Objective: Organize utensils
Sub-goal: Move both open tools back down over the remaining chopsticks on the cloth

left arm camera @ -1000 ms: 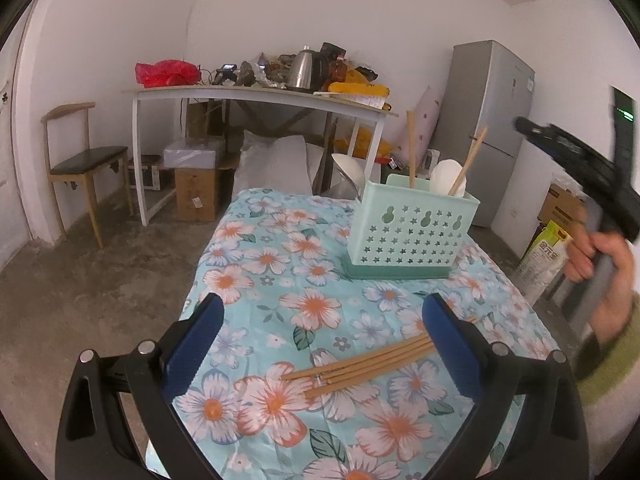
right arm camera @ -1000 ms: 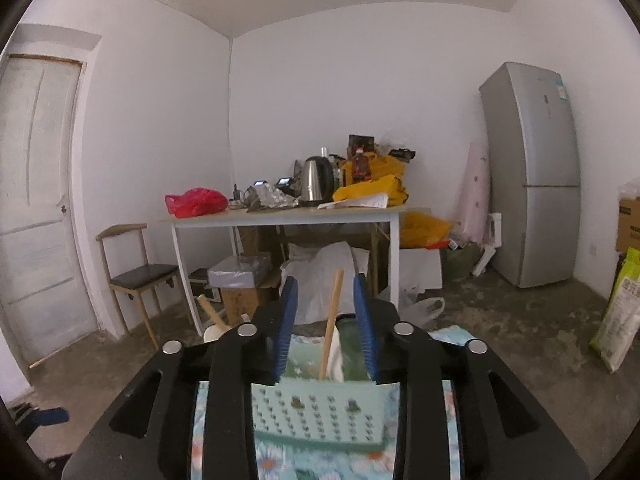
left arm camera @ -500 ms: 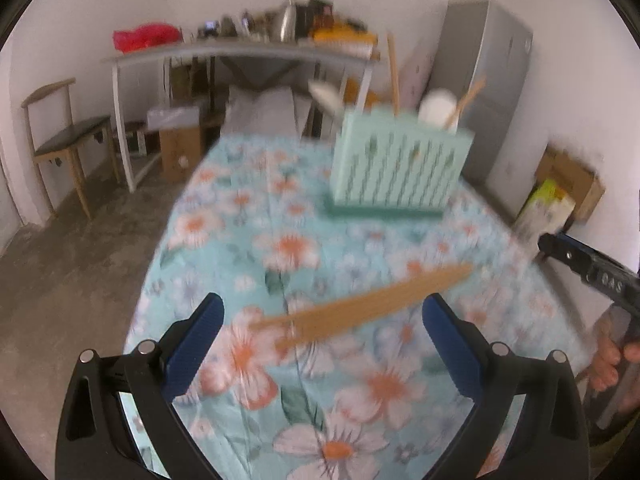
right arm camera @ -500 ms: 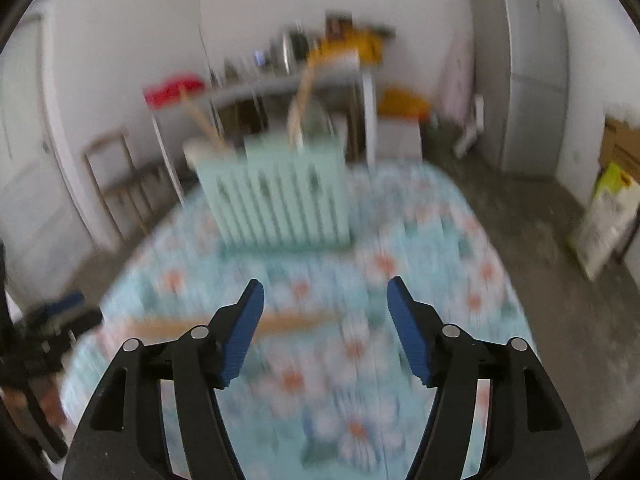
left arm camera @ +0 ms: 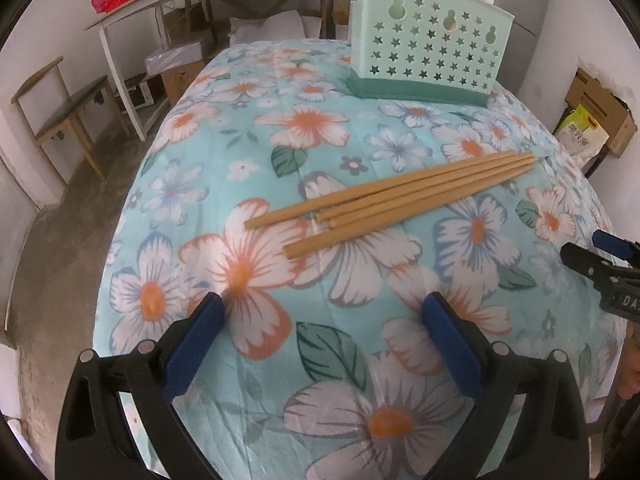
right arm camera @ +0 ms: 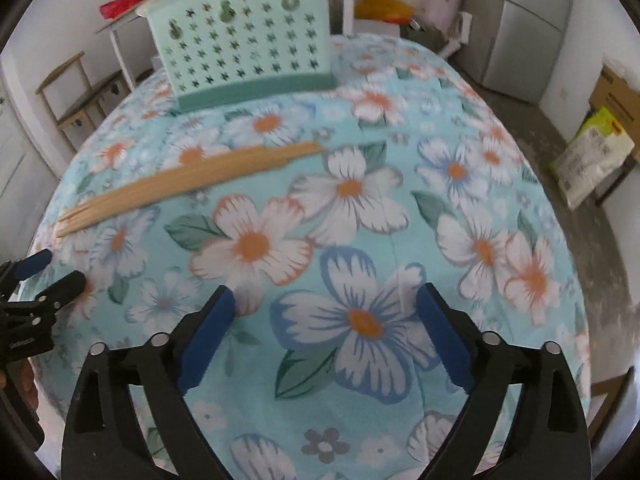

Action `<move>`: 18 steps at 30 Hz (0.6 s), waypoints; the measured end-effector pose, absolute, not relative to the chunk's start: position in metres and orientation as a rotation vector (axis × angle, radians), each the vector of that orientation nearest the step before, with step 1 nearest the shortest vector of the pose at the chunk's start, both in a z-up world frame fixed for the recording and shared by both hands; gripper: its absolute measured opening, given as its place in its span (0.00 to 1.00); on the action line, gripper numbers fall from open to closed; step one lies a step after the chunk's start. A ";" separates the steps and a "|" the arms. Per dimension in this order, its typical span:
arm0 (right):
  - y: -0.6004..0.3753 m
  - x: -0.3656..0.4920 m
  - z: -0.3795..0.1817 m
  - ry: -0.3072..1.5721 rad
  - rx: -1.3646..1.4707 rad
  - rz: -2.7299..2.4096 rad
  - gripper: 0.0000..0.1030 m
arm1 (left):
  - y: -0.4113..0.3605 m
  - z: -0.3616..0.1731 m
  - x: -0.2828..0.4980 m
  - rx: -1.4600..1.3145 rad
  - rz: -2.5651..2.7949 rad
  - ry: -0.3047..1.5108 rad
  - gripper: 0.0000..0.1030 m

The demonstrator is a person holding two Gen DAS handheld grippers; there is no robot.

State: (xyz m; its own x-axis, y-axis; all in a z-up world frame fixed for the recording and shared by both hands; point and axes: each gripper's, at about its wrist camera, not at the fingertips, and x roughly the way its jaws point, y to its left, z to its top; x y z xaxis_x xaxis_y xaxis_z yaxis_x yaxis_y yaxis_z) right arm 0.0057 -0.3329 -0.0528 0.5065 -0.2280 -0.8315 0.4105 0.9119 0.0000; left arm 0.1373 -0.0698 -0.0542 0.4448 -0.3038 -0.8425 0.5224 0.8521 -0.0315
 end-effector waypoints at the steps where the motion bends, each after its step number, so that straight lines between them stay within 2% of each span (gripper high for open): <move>1: -0.333 0.005 -0.053 0.965 0.207 -0.392 0.92 | -0.068 -0.054 0.138 0.243 -0.520 0.991 0.95; 18: -0.340 0.005 -0.058 0.960 0.251 -0.367 0.92 | -0.072 -0.051 0.141 0.256 -0.539 1.018 0.95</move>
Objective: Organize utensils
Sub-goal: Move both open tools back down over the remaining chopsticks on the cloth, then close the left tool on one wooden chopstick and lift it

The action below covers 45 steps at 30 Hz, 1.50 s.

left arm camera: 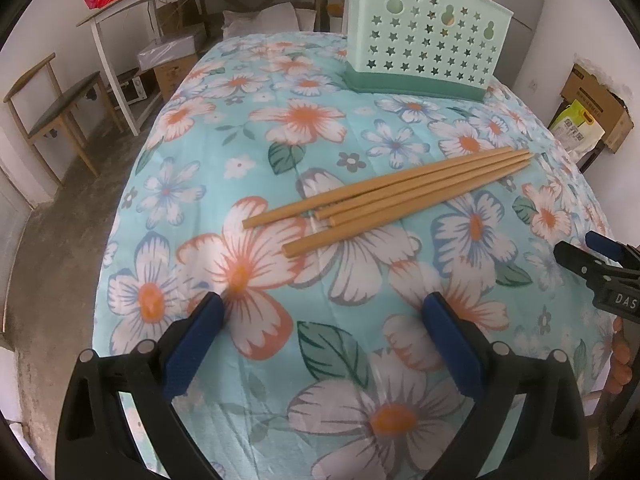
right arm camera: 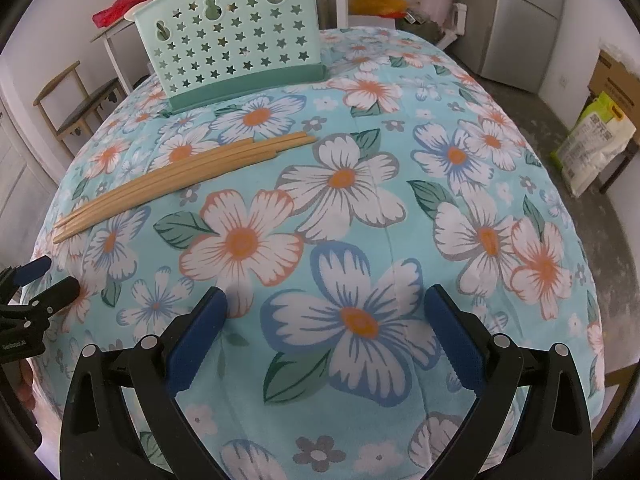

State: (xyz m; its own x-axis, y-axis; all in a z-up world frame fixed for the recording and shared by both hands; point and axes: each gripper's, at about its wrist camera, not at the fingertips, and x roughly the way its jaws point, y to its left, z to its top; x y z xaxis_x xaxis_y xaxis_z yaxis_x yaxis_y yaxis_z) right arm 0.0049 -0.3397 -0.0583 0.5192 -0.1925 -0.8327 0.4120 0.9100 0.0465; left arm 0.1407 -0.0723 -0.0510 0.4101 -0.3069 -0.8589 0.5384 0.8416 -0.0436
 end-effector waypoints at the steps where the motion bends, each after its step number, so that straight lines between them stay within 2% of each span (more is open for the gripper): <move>1: -0.340 0.004 -0.059 0.956 0.252 -0.367 0.92 | -0.072 -0.051 0.141 0.257 -0.539 1.019 0.95; 30: -0.343 0.001 -0.058 0.919 0.270 -0.354 0.92 | -0.074 -0.055 0.139 0.281 -0.549 0.990 0.96; 37: -0.346 -0.004 -0.051 0.897 0.306 -0.320 0.92 | -0.072 -0.036 0.136 0.273 -0.583 0.929 0.95; 41: -0.353 -0.010 -0.040 0.842 0.332 -0.321 0.87 | -0.082 -0.011 0.127 0.284 -0.668 0.788 0.90; 45: -0.362 -0.015 -0.031 0.810 0.355 -0.337 0.78 | -0.112 -0.001 0.115 0.388 -0.743 0.684 0.76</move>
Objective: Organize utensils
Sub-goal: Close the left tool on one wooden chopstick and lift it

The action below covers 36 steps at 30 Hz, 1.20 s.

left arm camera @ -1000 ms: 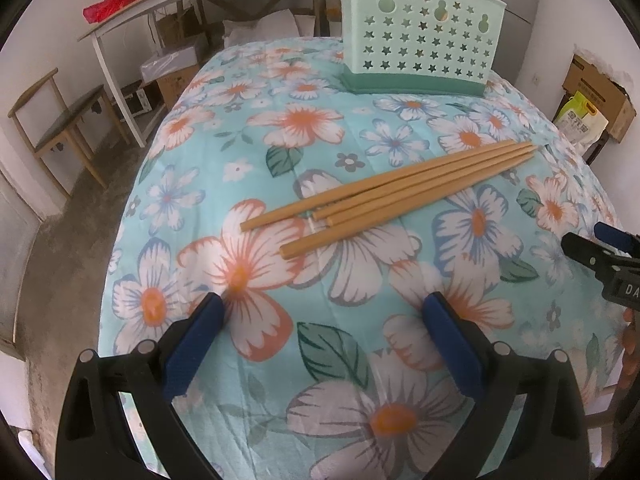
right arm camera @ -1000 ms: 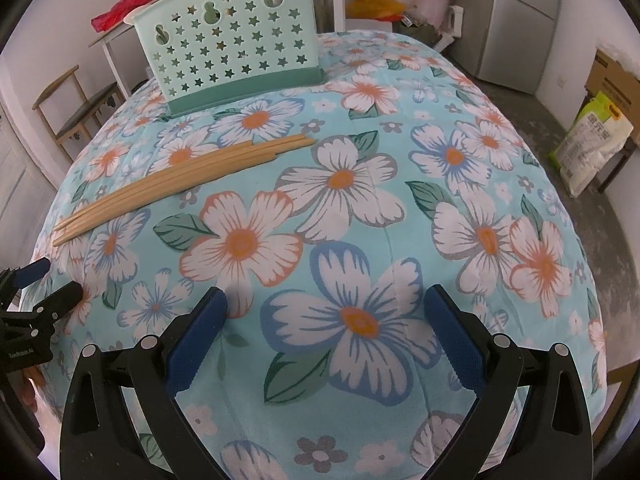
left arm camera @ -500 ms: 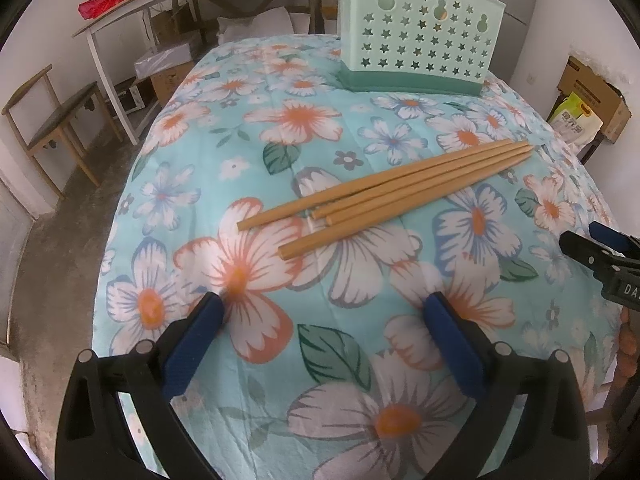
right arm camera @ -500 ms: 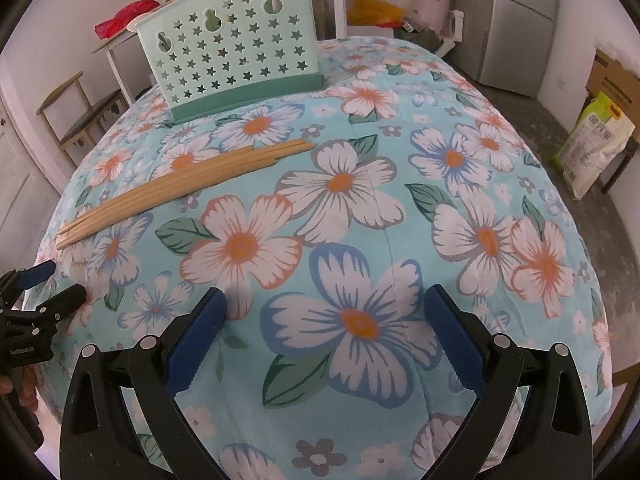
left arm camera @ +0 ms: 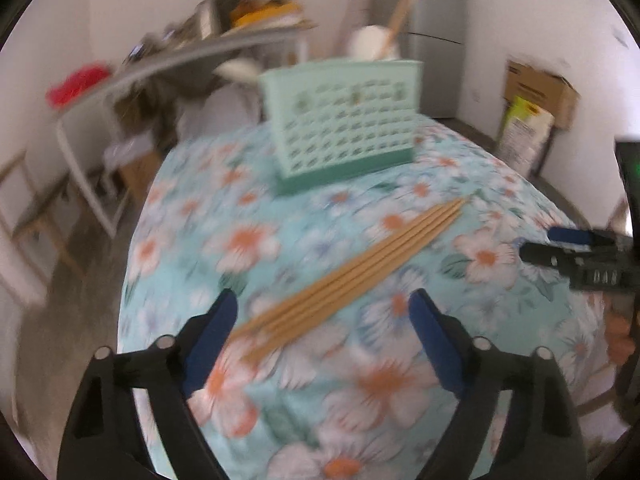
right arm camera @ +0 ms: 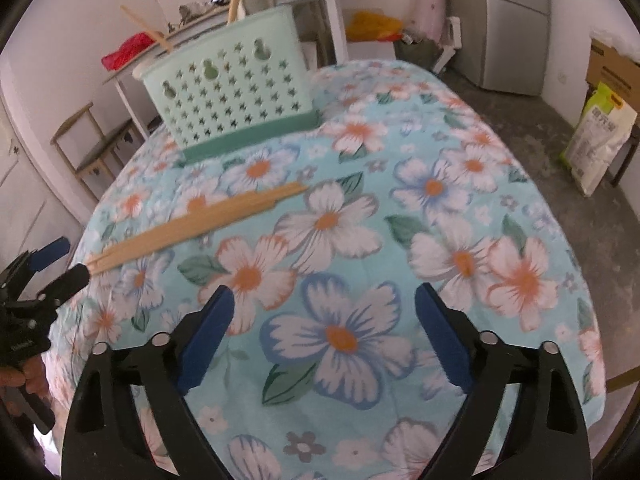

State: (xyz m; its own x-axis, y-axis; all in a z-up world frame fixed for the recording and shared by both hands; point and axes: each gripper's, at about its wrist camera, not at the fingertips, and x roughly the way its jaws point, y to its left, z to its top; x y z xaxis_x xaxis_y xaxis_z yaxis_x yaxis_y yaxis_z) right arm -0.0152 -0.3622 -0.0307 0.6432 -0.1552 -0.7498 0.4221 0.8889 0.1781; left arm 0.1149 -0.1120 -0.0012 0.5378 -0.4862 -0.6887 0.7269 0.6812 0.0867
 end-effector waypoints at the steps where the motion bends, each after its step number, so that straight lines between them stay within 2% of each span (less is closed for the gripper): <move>1: -0.366 -0.017 -0.029 0.803 0.369 -0.340 0.75 | -0.119 -0.002 0.113 0.420 -0.753 0.667 0.74; 5: -0.375 -0.021 -0.027 0.800 0.399 -0.357 0.63 | -0.156 -0.012 0.107 0.583 -0.785 0.638 0.52; 9: -0.381 -0.022 -0.028 0.804 0.423 -0.360 0.60 | -0.178 -0.029 0.101 0.721 -0.814 0.607 0.43; 14: -0.383 -0.022 -0.031 0.810 0.440 -0.360 0.59 | -0.193 -0.049 0.099 0.857 -0.818 0.551 0.37; 16: -0.383 -0.021 -0.033 0.814 0.446 -0.354 0.58 | -0.193 -0.049 0.099 0.867 -0.823 0.542 0.29; 18: -0.383 -0.021 -0.034 0.816 0.454 -0.350 0.57 | -0.195 -0.051 0.097 0.888 -0.816 0.522 0.15; 22: -0.384 -0.021 -0.033 0.811 0.457 -0.348 0.56 | -0.192 -0.049 0.084 0.941 -0.811 0.495 0.12; 27: -0.387 -0.026 -0.032 0.802 0.466 -0.359 0.56 | -0.179 -0.042 0.070 0.917 -0.857 0.577 0.09; 36: -0.393 -0.027 -0.037 0.808 0.496 -0.355 0.56 | -0.170 -0.020 0.074 0.718 -0.909 0.675 0.13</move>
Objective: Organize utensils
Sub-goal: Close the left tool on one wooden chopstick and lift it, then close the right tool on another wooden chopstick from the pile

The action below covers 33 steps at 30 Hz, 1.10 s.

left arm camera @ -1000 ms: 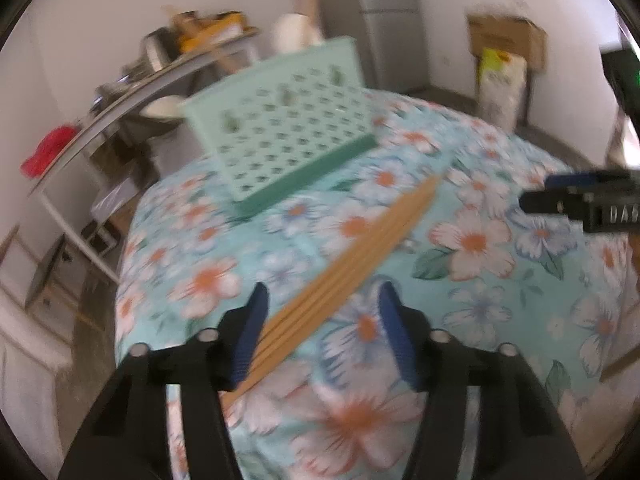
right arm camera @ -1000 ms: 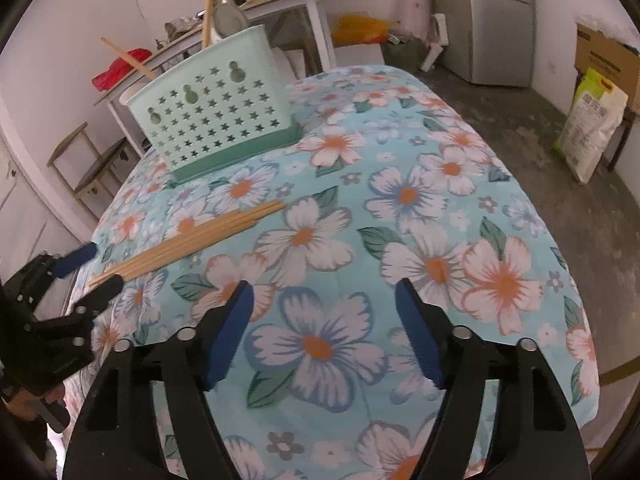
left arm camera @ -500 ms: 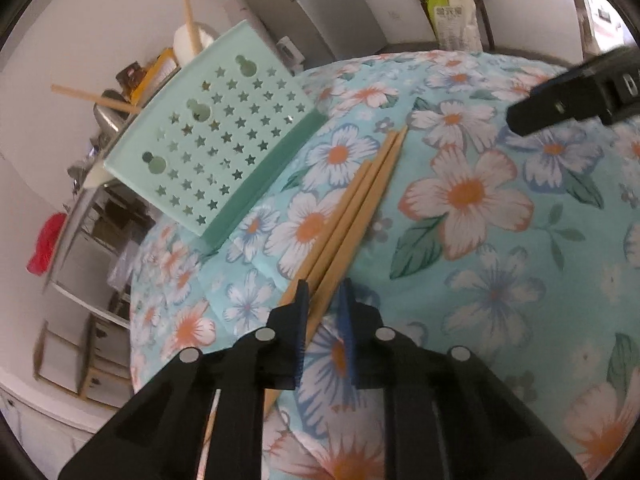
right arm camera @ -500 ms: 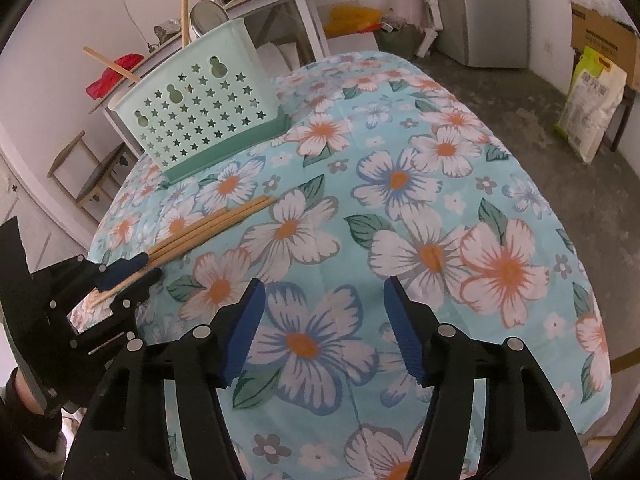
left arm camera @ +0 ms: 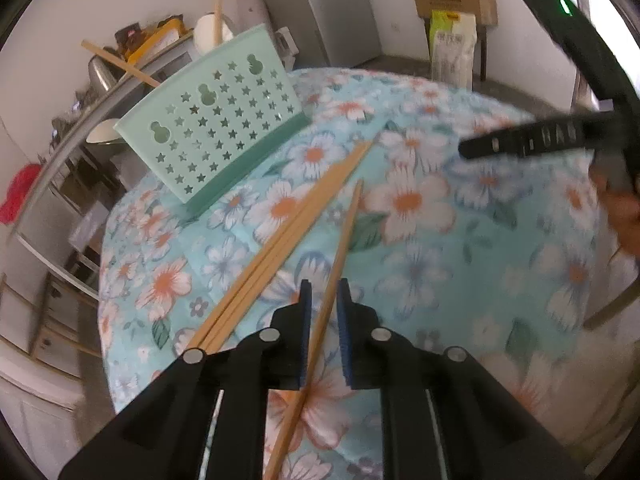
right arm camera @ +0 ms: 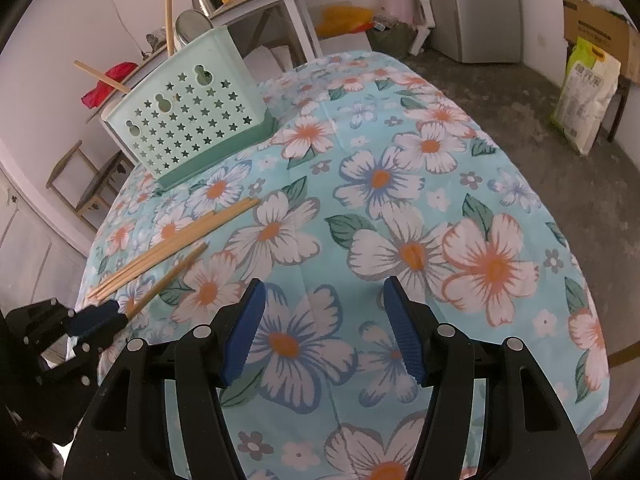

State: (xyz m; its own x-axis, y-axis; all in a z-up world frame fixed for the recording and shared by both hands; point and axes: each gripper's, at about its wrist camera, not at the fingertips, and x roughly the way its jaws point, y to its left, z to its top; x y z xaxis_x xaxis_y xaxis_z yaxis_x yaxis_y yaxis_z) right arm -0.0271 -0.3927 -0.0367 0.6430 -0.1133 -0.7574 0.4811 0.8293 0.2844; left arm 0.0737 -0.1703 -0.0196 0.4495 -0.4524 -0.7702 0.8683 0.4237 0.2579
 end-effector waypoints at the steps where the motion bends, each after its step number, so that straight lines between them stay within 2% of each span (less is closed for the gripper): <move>1: -0.392 -0.027 -0.037 0.808 0.497 -0.352 0.56 | -0.173 -0.018 0.076 0.703 -0.918 0.683 0.13; 8: -0.389 -0.024 -0.038 0.816 0.499 -0.332 0.56 | -0.207 -0.025 0.092 0.703 -0.972 0.724 0.13; 13: -0.389 -0.024 -0.039 0.819 0.508 -0.326 0.56 | -0.228 -0.043 0.113 0.670 -0.994 0.833 0.13; 18: -0.391 -0.024 -0.040 0.818 0.532 -0.318 0.56 | -0.234 -0.042 0.117 0.637 -0.994 0.835 0.10; 21: -0.393 -0.024 -0.038 0.810 0.553 -0.309 0.53 | -0.231 -0.031 0.116 0.627 -0.991 0.803 0.05; 33: -0.402 0.017 -0.020 0.744 0.739 -0.138 0.36 | -0.179 0.062 0.133 0.346 -0.960 0.655 0.05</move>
State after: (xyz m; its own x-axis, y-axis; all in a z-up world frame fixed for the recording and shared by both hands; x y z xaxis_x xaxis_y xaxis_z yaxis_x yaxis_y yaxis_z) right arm 0.0166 -0.4016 -0.0201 0.7392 0.1368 -0.6595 0.3637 0.7430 0.5618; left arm 0.1331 -0.1791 0.0619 0.4032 -0.6415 -0.6526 0.8415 0.5401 -0.0110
